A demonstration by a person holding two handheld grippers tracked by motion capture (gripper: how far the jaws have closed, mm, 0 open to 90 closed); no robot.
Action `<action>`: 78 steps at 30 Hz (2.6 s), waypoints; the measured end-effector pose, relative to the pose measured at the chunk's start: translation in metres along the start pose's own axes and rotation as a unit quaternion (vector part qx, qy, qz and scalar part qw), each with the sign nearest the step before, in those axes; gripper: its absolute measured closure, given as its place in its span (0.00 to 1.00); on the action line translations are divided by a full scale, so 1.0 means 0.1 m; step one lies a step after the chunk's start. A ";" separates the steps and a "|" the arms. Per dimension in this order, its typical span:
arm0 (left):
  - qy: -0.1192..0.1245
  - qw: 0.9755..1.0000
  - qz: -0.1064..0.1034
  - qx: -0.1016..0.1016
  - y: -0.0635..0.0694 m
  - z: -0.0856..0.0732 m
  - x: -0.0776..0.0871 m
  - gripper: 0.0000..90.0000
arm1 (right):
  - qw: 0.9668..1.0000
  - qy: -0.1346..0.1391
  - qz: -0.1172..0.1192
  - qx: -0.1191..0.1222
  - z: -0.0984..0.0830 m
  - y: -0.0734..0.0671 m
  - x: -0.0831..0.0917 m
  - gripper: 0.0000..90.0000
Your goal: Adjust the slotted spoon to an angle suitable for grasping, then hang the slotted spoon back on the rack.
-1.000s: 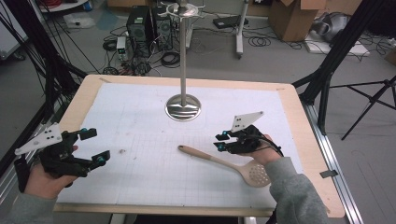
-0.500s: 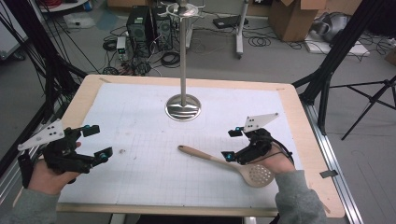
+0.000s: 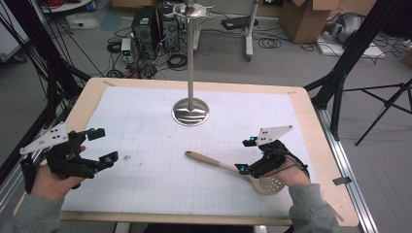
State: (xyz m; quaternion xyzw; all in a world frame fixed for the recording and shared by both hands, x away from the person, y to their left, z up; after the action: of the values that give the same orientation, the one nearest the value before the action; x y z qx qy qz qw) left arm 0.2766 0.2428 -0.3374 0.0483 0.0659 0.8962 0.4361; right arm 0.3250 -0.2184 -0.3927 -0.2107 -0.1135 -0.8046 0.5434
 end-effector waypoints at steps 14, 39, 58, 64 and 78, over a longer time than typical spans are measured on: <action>-0.006 1.000 -0.005 0.000 0.02 -0.02 -0.04 0.02 | 1.000 -0.013 -0.005 -0.005 -0.07 0.02 0.04 0.12; -0.008 1.000 -0.005 0.000 0.02 -0.04 -0.03 0.02 | 0.998 -0.069 -0.007 0.009 -0.17 0.05 -0.08 0.15; -0.011 1.000 -0.004 0.001 0.03 -0.06 -0.03 0.02 | 0.993 -0.114 -0.010 0.019 -0.29 0.05 -0.22 0.17; -0.012 1.000 -0.001 0.000 0.04 -0.06 -0.01 0.02 | 0.991 -0.129 -0.003 0.023 -0.32 0.04 -0.26 0.23; -0.012 1.000 0.003 0.002 0.02 -0.07 0.03 0.02 | 0.982 -0.184 0.009 0.032 -0.42 0.02 -0.35 0.43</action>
State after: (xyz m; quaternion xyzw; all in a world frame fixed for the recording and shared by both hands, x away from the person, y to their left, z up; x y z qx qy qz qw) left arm 0.2721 0.2431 -0.3439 0.0604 0.0621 0.8966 0.4342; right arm 0.3288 -0.2078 -0.4462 -0.3388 -0.2359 -0.7429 0.5269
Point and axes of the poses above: each handheld gripper's, and its own axes: x roughly backward along the jaws, z roughly out of its top, y roughly to its right, the point moved 4 cm from there along -x, roughly forward along the jaws, and after that the axes turned 10 degrees about y, right-handed, at the moved point
